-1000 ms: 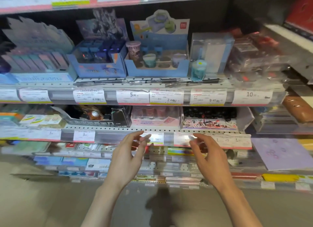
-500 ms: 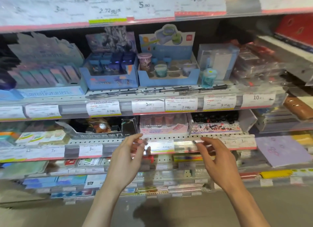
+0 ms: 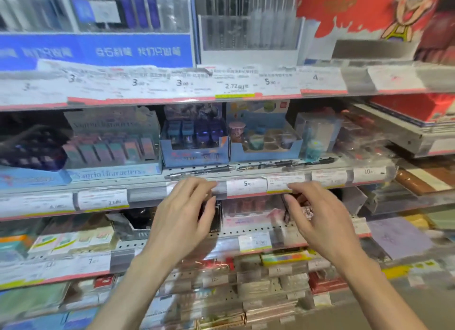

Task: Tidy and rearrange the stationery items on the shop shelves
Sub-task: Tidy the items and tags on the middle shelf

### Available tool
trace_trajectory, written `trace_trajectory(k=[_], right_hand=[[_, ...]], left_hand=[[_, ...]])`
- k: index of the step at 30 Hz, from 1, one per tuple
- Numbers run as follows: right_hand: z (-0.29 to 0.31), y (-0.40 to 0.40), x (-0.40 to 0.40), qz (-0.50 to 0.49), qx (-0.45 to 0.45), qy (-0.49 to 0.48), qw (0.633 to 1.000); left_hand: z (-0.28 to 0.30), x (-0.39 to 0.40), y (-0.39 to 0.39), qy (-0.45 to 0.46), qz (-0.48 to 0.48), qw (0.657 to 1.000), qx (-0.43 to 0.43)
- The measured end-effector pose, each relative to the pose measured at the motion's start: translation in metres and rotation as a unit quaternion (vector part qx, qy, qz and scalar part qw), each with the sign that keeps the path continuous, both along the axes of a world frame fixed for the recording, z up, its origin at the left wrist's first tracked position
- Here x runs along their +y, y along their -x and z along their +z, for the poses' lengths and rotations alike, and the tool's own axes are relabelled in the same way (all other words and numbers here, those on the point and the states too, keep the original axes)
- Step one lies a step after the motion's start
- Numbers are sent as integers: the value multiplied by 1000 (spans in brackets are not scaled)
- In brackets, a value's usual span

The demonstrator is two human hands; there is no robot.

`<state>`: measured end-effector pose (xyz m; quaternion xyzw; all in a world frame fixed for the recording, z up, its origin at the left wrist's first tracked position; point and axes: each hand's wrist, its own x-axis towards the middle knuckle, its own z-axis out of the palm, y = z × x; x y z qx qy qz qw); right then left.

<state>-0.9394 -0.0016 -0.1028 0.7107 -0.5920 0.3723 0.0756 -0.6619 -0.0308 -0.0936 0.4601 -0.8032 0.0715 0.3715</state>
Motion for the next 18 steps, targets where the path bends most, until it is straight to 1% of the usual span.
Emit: trace_trajectory(k=[4, 7, 10, 13, 18], right_hand=[[22, 3, -25, 20, 69, 51, 996], [28, 8, -42, 37, 131, 36, 990], [26, 15, -49, 53, 167, 12, 984], [30, 18, -52, 66, 166, 11, 984], [61, -3, -75, 81, 102, 33, 991]], left_hand=[[9, -19, 14, 37, -3, 997, -67], [9, -26, 23, 40, 16, 996, -83], [7, -29, 29, 46, 29, 995, -82], [6, -34, 34, 55, 41, 995, -75], [4, -40, 35, 46, 36, 996, -65]])
